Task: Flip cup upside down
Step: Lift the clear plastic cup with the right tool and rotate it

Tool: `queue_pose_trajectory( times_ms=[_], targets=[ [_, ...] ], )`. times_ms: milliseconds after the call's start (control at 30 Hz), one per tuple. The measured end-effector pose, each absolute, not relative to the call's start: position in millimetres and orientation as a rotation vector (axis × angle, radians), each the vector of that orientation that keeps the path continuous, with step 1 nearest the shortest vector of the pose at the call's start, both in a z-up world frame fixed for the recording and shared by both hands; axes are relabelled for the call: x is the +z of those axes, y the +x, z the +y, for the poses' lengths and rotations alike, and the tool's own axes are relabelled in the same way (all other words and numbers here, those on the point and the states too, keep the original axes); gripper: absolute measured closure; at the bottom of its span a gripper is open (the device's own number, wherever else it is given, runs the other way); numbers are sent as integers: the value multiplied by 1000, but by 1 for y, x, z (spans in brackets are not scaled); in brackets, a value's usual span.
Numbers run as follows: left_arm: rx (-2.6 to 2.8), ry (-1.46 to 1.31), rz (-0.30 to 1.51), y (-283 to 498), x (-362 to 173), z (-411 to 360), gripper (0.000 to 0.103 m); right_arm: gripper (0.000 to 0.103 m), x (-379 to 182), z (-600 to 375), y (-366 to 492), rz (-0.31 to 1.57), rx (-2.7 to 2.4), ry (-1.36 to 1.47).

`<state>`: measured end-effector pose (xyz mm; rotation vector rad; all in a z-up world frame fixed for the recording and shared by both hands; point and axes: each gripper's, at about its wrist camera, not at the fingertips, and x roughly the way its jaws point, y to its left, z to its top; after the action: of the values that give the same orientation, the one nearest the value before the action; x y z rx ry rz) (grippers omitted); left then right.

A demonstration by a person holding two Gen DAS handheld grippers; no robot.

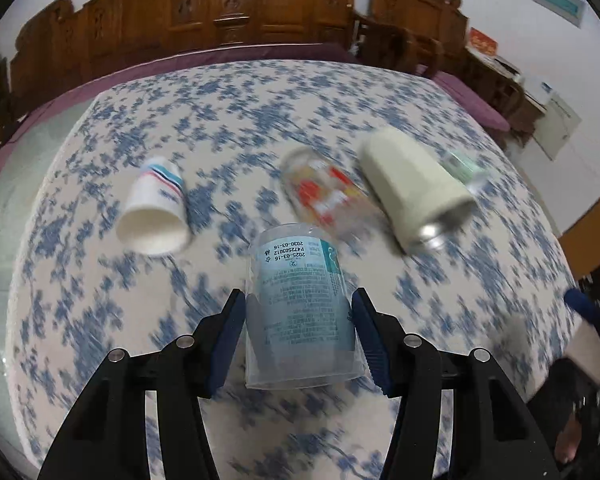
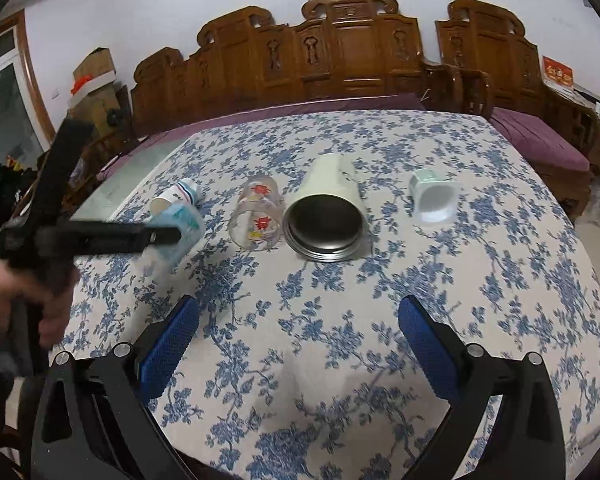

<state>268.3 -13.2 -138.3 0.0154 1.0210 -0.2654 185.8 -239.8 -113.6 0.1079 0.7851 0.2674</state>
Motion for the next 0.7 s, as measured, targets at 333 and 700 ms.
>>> queue_pose_trajectory(
  times_ms=[333,700],
  targets=[
    [-332,13,1045,229,-171,-47,51,3,-117,-255,166,786,226,107],
    [-306,4,1009,225,-168,-42,35,3,-106,-248,166,783,223,58]
  ],
)
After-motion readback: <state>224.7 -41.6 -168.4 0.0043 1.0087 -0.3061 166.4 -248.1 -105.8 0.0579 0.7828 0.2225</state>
